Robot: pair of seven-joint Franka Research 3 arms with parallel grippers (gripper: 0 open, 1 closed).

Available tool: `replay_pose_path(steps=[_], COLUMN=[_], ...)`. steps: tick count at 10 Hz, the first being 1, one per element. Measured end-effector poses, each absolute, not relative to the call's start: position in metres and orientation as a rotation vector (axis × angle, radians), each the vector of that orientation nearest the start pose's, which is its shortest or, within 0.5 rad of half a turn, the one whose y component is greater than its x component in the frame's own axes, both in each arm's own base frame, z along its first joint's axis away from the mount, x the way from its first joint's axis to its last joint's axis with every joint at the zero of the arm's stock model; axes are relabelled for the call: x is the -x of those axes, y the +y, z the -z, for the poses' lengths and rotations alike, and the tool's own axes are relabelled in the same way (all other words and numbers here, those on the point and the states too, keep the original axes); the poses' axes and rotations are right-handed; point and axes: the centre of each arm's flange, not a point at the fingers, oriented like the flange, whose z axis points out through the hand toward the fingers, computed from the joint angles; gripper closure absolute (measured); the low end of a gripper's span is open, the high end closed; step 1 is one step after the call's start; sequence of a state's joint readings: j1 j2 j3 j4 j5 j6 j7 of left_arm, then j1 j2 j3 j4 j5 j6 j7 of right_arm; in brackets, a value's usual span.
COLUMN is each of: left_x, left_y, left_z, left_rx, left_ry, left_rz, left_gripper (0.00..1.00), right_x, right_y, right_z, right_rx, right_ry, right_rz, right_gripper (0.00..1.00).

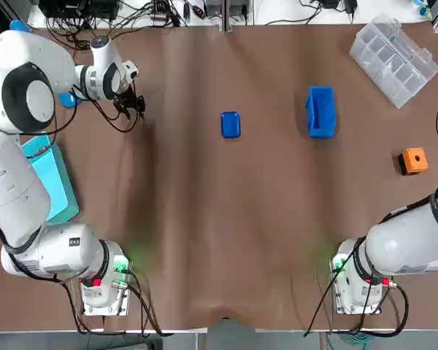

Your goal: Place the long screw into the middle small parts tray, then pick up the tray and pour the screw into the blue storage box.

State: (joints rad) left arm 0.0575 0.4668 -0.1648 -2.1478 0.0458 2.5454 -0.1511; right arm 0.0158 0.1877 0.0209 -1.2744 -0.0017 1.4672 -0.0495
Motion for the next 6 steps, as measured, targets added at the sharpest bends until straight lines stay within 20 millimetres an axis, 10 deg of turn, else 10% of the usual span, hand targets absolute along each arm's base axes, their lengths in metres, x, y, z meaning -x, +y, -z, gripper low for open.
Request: replay_pose_path(steps=[6], left_x=[-0.558], left_y=[-0.062], left_z=[-0.175], left_rx=[3.182], left_ry=[-0.033], left_rz=[-0.111], left_gripper=[0.46], right_x=[-0.612], right_y=[0.021], right_z=[-0.612], right_rx=[3.135], right_ry=[-0.135], right_rz=[-0.086], right_gripper=[0.00])
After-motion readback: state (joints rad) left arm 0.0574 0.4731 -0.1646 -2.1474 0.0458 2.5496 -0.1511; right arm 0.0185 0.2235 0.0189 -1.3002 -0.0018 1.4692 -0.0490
